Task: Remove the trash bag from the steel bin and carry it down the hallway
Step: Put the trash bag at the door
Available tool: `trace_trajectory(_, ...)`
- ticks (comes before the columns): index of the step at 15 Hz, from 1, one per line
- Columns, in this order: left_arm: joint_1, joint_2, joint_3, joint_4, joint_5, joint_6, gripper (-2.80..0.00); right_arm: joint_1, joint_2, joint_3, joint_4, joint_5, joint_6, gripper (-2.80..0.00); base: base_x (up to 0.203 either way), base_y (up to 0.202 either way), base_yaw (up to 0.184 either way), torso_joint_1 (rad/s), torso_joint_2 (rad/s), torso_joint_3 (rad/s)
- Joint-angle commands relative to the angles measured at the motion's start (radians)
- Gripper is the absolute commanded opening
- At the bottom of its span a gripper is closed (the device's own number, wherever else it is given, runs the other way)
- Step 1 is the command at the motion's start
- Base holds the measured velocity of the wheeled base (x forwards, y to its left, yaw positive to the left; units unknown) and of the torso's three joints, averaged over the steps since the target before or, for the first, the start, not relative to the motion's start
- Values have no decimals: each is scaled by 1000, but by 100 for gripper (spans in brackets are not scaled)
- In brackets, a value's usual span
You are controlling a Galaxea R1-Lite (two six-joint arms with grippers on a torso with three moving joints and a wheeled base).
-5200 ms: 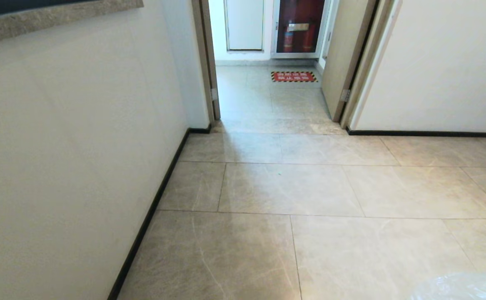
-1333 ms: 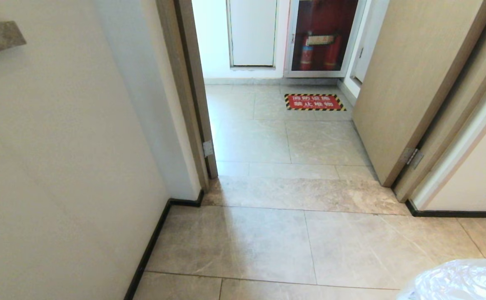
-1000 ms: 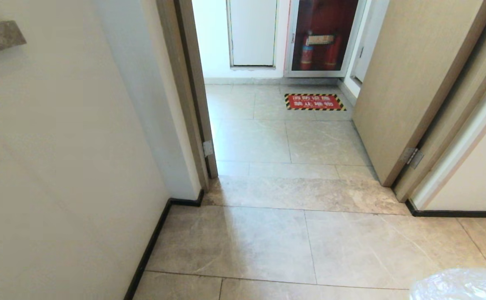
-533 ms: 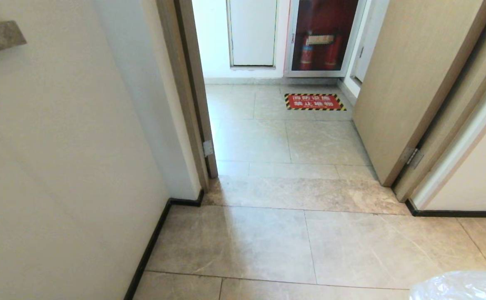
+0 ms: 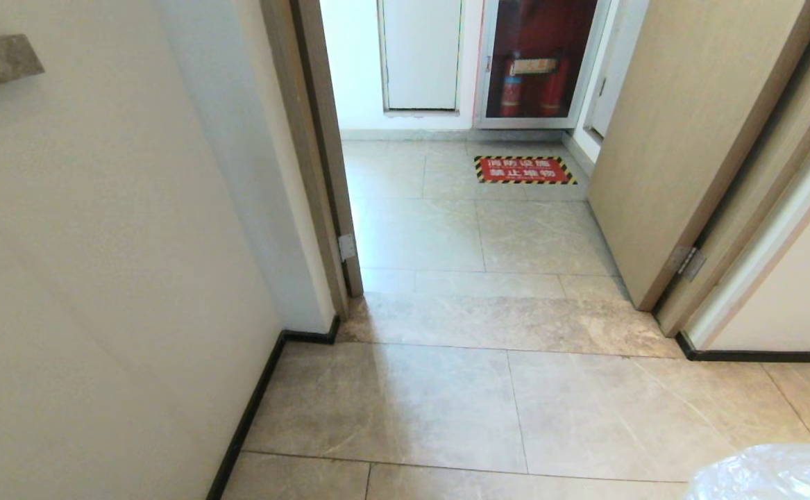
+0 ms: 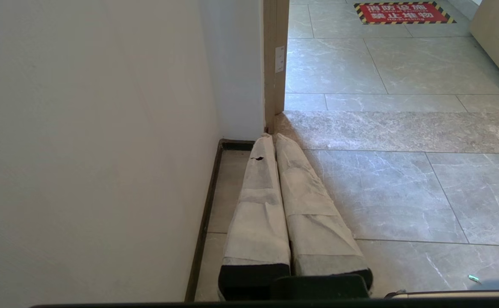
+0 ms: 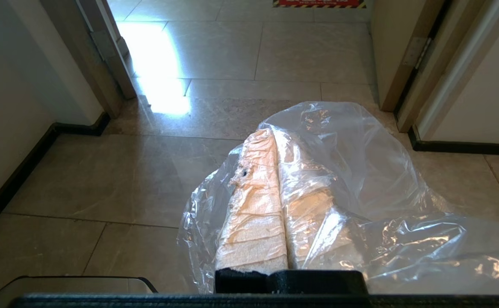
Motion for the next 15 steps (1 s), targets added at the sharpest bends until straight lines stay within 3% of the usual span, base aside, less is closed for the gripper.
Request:
trace_trajectory(1,0,0,12,-1,1,0,-280,1,1,0,0,0,0,-280,0,0,0,0,0,0)
trace_trajectory(15,0,0,12,-1,1,0,-280,1,1,0,0,0,0,-280,0,0,0,0,0,0)
